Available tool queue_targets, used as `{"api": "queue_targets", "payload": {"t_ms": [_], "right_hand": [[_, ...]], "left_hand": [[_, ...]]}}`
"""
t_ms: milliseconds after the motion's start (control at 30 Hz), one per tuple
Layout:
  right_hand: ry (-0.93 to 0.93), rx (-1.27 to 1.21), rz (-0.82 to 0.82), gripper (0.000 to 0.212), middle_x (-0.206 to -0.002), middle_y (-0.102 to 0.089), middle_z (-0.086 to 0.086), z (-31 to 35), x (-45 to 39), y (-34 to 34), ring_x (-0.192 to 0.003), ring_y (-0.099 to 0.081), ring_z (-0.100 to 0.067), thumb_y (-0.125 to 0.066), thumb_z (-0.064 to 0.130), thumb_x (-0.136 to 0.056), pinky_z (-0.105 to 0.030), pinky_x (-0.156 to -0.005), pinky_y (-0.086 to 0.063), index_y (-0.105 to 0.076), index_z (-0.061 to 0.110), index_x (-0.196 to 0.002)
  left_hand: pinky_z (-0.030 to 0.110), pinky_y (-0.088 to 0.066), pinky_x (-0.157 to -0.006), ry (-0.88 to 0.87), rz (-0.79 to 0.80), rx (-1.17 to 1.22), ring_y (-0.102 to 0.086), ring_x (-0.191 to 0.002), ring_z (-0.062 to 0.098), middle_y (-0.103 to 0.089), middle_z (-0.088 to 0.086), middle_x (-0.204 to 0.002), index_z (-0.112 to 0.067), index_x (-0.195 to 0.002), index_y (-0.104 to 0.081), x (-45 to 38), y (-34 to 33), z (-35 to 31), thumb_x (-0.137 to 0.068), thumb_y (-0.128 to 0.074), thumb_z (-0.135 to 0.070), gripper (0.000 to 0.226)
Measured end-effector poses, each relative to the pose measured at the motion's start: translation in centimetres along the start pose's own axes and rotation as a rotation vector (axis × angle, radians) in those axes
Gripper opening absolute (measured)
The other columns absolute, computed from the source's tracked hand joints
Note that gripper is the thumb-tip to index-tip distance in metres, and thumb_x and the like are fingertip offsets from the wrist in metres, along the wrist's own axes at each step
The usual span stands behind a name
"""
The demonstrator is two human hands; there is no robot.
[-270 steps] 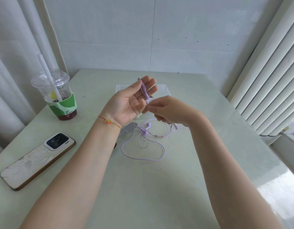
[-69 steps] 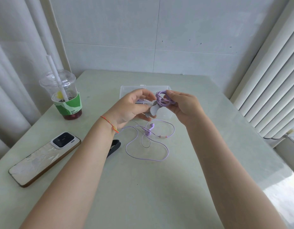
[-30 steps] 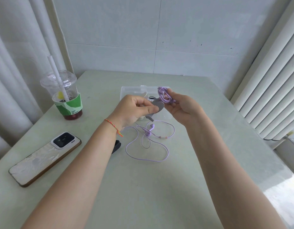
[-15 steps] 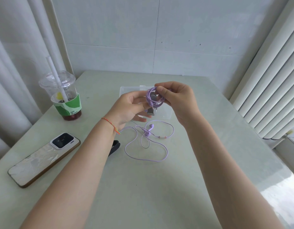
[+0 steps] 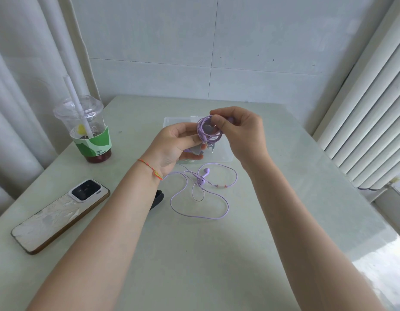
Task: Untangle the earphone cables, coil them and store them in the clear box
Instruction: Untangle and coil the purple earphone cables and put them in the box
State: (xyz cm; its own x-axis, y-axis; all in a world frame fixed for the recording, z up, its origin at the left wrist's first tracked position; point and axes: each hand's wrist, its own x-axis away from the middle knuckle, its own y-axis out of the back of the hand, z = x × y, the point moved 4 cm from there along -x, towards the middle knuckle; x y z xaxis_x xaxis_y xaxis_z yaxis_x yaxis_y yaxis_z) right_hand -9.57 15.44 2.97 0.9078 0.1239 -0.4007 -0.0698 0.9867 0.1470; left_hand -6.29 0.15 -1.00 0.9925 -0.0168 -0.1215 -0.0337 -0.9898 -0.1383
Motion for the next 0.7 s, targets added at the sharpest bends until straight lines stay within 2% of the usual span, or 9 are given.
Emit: {"api": "queue_targets", "payload": {"t_ms": [67, 133, 267, 367, 433, 500, 600, 667, 700], "right_hand": [[0.037, 0.037, -0.012, 0.01, -0.073, -0.064, -0.012, 0.22, 0.03, 0.06, -0.063, -0.058, -0.006, -0.07, 0.007, -0.084, -0.013, -0.064, -0.046, -0.074, 0.015, -0.09], [0.079, 0.083, -0.017, 0.011, -0.071, -0.066, -0.001, 0.48, 0.12, -0.05, -0.062, -0.06, 0.0, -0.069, 0.005, -0.084, -0.013, -0.066, -0.047, -0.074, 0.013, -0.091], [0.185, 0.225, -0.03, 0.012, -0.086, -0.07, -0.002, 0.53, 0.26, -0.3, -0.08, -0.066, -0.016, -0.067, 0.007, -0.084, -0.028, -0.075, -0.053, -0.074, 0.012, -0.093], [0.229, 0.295, -0.025, 0.012, -0.084, -0.068, 0.003, 0.47, 0.32, -0.33, -0.079, -0.064, -0.011, -0.067, 0.008, -0.085, -0.023, -0.073, -0.051, -0.074, 0.012, -0.093], [0.173, 0.245, -0.005, 0.011, -0.077, -0.066, 0.008, 0.36, 0.16, -0.12, -0.071, -0.061, -0.004, -0.067, 0.007, -0.085, -0.018, -0.07, -0.048, -0.074, 0.013, -0.091], [0.063, 0.112, 0.056, 0.01, -0.072, -0.066, 0.002, 0.33, -0.03, 0.04, -0.067, -0.061, -0.006, -0.068, 0.006, -0.086, -0.021, -0.071, -0.052, -0.073, 0.014, -0.089], [-0.081, -0.094, 0.164, 0.009, -0.079, -0.069, -0.016, -0.04, 0.04, 0.03, -0.073, -0.065, -0.021, -0.068, 0.006, -0.087, -0.04, -0.079, -0.057, -0.072, 0.014, -0.086], [-0.061, -0.038, 0.151, 0.009, -0.081, -0.068, -0.025, -0.23, -0.07, 0.09, -0.072, -0.063, -0.023, -0.069, 0.009, -0.086, -0.044, -0.078, -0.056, -0.073, 0.017, -0.084], [-0.032, 0.023, 0.129, 0.009, -0.078, -0.067, -0.025, -0.18, -0.1, 0.13, -0.069, -0.06, -0.02, -0.07, 0.01, -0.086, -0.041, -0.074, -0.056, -0.073, 0.019, -0.084]], "left_hand": [[0.033, -0.057, -0.064, 0.011, 0.01, 0.019, -0.066, -0.083, 0.03, -0.067, 0.011, -0.099, -0.012, -0.106, -0.068, 0.09, -0.1, -0.01, -0.077, -0.071, -0.012, 0.03], [0.032, -0.056, -0.061, 0.029, 0.018, 0.02, -0.069, -0.083, 0.032, -0.069, 0.009, -0.1, -0.011, -0.109, -0.067, 0.14, -0.09, -0.06, -0.08, -0.069, -0.01, 0.029], [0.03, -0.055, -0.058, 0.04, 0.034, -0.016, -0.069, -0.075, 0.026, -0.071, 0.001, -0.086, -0.012, -0.11, -0.066, 0.23, -0.15, -0.33, -0.077, -0.07, -0.016, 0.033], [0.028, -0.052, -0.058, 0.026, 0.039, -0.038, -0.067, -0.071, 0.024, -0.069, 0.001, -0.081, -0.011, -0.111, -0.066, 0.22, -0.28, -0.36, -0.083, -0.068, -0.01, 0.028], [0.027, -0.05, -0.057, 0.011, 0.052, -0.041, -0.065, -0.069, 0.023, -0.068, 0.001, -0.078, -0.01, -0.11, -0.066, 0.3, -0.32, -0.38, -0.082, -0.068, -0.011, 0.028], [0.027, -0.049, -0.056, -0.002, 0.069, -0.04, -0.062, -0.064, 0.018, -0.067, 0.001, -0.075, -0.013, -0.107, -0.067, 0.37, -0.28, -0.56, -0.08, -0.068, -0.011, 0.027], [0.026, -0.048, -0.055, 0.003, 0.086, -0.042, -0.059, -0.056, 0.011, -0.066, 0.0, -0.074, -0.019, -0.102, -0.067, 0.49, -0.26, -0.9, -0.078, -0.068, -0.014, 0.025], [0.026, -0.049, -0.056, 0.01, 0.095, -0.042, -0.061, -0.06, 0.012, -0.067, 0.003, -0.082, -0.02, -0.105, -0.068, 0.48, -0.29, -1.0, -0.074, -0.07, -0.019, 0.031], [0.027, -0.05, -0.056, 0.014, 0.097, -0.039, -0.062, -0.063, 0.014, -0.068, 0.004, -0.085, -0.019, -0.107, -0.068, 0.45, -0.3, -0.98, -0.073, -0.07, -0.021, 0.035]]}}
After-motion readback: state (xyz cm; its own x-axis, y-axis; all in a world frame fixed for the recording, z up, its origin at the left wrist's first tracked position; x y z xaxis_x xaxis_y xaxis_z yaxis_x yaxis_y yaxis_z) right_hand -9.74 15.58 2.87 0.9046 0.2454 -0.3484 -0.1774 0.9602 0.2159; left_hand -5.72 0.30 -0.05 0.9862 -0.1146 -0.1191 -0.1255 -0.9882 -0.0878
